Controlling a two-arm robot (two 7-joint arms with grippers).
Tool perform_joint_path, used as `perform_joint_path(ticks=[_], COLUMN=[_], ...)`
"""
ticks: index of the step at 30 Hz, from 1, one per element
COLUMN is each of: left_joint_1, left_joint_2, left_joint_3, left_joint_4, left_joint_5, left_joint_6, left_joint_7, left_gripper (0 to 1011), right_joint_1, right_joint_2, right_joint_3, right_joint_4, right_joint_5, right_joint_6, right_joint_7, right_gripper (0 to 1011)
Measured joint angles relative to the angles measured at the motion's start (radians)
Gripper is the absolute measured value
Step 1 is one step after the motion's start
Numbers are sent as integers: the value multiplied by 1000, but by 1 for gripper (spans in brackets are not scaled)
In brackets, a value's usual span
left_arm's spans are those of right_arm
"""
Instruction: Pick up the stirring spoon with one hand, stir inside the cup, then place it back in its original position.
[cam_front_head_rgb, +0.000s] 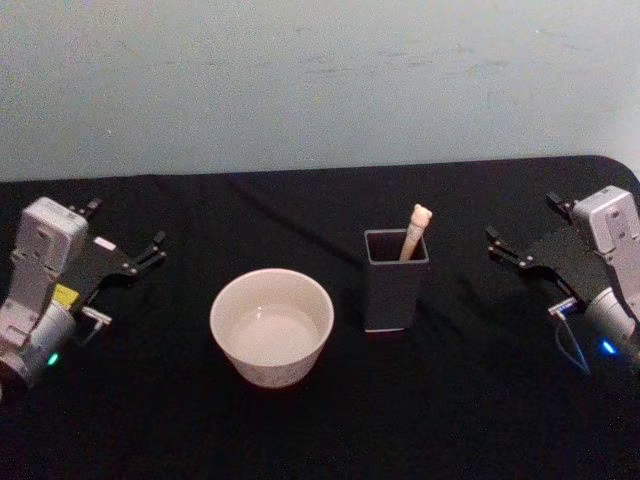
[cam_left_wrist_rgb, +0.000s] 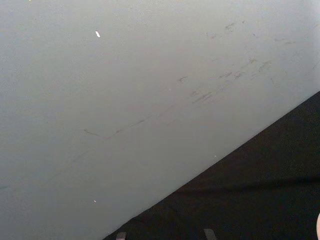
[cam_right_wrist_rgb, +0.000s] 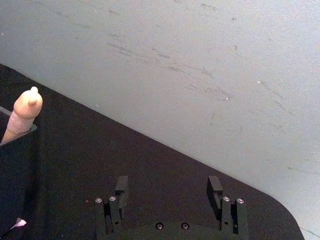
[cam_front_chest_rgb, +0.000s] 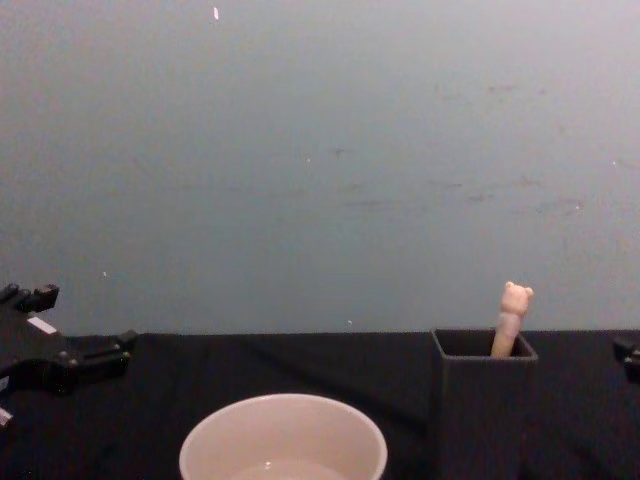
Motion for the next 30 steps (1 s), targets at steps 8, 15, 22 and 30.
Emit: perform_joint_path(ticks=[8,15,22,30], left_joint_1=[0,0,0,0], left_joint_2=[0,0,0,0], left_joint_3=[0,0,0,0], left_joint_4=[0,0,0,0], left_joint_5=[0,0,0,0], left_joint_6=[0,0,0,0], left_joint_7=[0,0,0,0], left_gripper=[1001,1001,1001,1001], right_joint_1=[0,0,0,0], right_joint_2=[0,0,0,0], right_joint_3=[0,0,0,0], right_joint_4=[0,0,0,0], right_joint_5=[0,0,0,0], right_joint_6=[0,0,0,0], right_joint_7=[0,0,0,0], right_gripper=[1000,1000,1000,1002])
